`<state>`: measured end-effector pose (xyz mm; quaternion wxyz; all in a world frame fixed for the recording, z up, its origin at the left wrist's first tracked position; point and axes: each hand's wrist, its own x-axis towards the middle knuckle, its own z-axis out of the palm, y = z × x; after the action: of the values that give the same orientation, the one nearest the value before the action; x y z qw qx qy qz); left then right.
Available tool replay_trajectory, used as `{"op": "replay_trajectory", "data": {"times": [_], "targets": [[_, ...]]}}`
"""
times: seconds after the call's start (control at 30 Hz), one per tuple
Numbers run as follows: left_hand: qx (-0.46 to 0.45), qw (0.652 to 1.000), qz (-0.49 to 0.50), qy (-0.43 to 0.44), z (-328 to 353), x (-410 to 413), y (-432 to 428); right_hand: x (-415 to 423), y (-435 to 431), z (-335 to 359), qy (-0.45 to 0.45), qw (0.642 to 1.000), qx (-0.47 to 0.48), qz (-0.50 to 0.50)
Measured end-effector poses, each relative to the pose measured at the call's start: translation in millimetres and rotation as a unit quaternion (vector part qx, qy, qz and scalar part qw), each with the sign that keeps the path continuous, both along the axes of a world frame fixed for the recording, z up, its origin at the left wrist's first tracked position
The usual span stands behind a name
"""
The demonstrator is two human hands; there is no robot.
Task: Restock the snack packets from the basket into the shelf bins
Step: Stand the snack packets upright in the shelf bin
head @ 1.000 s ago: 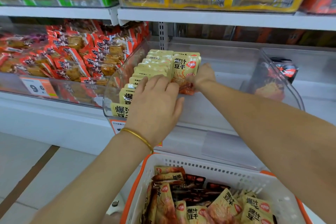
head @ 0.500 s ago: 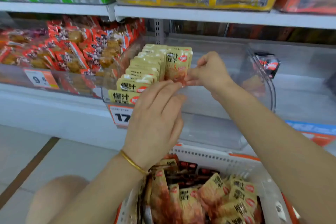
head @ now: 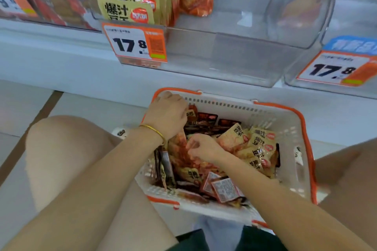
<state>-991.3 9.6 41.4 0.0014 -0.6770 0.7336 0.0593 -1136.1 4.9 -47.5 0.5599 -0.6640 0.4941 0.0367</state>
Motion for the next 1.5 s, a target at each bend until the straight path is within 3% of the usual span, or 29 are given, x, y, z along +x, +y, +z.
{"op": "replay_trajectory", "data": {"times": [0.17, 0.37, 0.53, 0.67, 0.77, 0.83, 0.93, 0.97, 1.1, 1.17, 1.27, 1.37, 1.5], "targets": [[0.029, 0.999, 0.014, 0.031, -3.4, 4.4, -6.4, 38.5, 27.8, -48.3, -0.001, 0.995, 0.047, 0.087], [0.061, 0.996, 0.023, 0.055, -7.9, 8.9, -8.3, 34.3, 22.8, -49.5, 0.008, 0.995, 0.047, 0.09], [0.099, 0.99, 0.039, 0.092, -11.3, 6.6, -6.2, -4.6, -10.4, -5.2, -0.09, 0.989, 0.097, -0.069], [0.154, 0.983, -0.008, 0.103, -8.0, 0.9, -0.7, -32.5, -34.3, 33.7, -0.172, 0.959, 0.143, -0.174], [0.209, 0.976, -0.053, 0.039, -9.3, -1.5, 7.4, -47.4, -43.5, 51.3, -0.218, 0.929, 0.188, -0.233], [0.199, 0.976, -0.072, 0.042, -9.5, -3.2, 10.1, -54.6, -44.7, 56.5, -0.254, 0.903, 0.229, -0.259], [0.087, 0.977, -0.099, 0.166, -7.5, -9.9, 10.5, -61.2, -41.9, 61.2, -0.31, 0.862, 0.29, -0.278], [0.047, 0.97, -0.089, 0.223, -5.0, -11.6, 9.3, -62.1, -40.7, 62.5, -0.312, 0.863, 0.288, -0.271], [0.043, 0.921, 0.039, 0.386, 23.1, -12.7, 9.3, -63.9, -35.8, 79.6, -0.172, 0.966, 0.107, -0.158], [0.039, 0.897, 0.078, 0.434, 38.5, -9.5, 9.6, -64.8, -32.9, 98.0, -0.15, 0.982, 0.029, -0.11], [0.028, 0.862, 0.086, 0.5, 65.9, -8.9, 11.7, -63.1, -25.0, 132.7, -0.22, 0.971, -0.004, -0.088], [0.005, 0.834, 0.073, 0.546, 98.1, -13.6, 11.4, -62.4, -22.3, 168.0, -0.304, 0.949, 0.021, -0.082], [-0.098, 0.81, 0.079, 0.573, 141.5, -14.4, 5.8, -61.2, -36.3, 224.0, -0.382, 0.914, 0.051, -0.125]]}}
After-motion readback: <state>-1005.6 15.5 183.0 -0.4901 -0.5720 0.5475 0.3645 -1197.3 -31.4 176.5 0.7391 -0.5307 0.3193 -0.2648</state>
